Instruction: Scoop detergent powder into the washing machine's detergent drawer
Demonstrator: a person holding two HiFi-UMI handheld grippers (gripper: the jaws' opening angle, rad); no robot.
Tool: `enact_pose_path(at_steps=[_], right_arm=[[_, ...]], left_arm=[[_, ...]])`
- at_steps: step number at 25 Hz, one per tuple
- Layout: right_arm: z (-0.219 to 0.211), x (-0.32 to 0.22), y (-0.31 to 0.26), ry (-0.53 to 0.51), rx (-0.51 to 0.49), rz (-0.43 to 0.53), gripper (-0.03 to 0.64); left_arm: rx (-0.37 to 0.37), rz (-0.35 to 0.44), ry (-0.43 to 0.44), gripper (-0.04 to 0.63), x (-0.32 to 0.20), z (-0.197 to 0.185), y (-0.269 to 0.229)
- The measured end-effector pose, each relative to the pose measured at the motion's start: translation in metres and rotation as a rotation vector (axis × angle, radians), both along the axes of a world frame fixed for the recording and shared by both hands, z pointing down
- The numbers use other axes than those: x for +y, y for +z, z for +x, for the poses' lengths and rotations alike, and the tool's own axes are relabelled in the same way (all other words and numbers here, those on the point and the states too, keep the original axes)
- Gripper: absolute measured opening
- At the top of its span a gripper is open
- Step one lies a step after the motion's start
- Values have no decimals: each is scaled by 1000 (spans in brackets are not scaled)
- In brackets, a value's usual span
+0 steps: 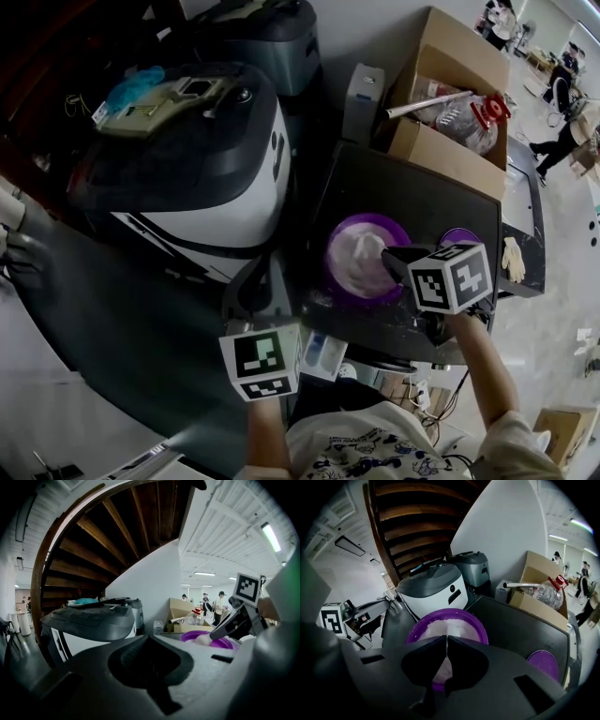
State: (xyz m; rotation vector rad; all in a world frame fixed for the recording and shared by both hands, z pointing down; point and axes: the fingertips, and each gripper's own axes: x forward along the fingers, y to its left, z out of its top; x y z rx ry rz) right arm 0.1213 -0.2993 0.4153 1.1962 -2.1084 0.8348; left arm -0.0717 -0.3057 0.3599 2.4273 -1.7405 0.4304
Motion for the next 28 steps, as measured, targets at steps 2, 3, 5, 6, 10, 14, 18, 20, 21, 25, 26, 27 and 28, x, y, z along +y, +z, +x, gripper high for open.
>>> enact_pose_path(at_steps=[2,3,5,6,10,14,18,20,21,25,26,27,28], right_arm=[[-3,2,3,-18,-17,-34,21],[-4,3,5,-25,-26,-49,21],[-8,3,6,-43,-37,-79,21],[-9,4,6,-55,-34,-92,21],[-11,5,8,-100,0,-137,21],[-14,4,13,-122,12,-167,21],[-18,4,15,-130,-14,-203,21],[-20,4,15,-133,-25,-217,21],[-20,4,15,-135,-21,-219,21],[-20,2,20,-146,14,-220,21],[-21,2,22,-150,19,-222,21],[-21,2,23,-154,23,-225,21],[-21,2,23,-158,25,-227,21]], left_arm=[[-1,-5,0,3,0,-1,2],[-2,-7,1,3,1,-1,3],[-3,-11,2,3,1,-1,4],[-4,-12,2,3,1,-1,5],[-4,-13,7,3,1,1,6],[-2,-16,11,3,1,3,8],[1,-20,8,3,0,3,9],[1,-21,6,3,0,2,9],[1,-21,6,3,0,2,9],[2,-23,6,3,0,1,11],[2,-23,5,3,0,1,11],[1,-23,5,3,0,1,11],[1,-23,5,3,0,1,11]])
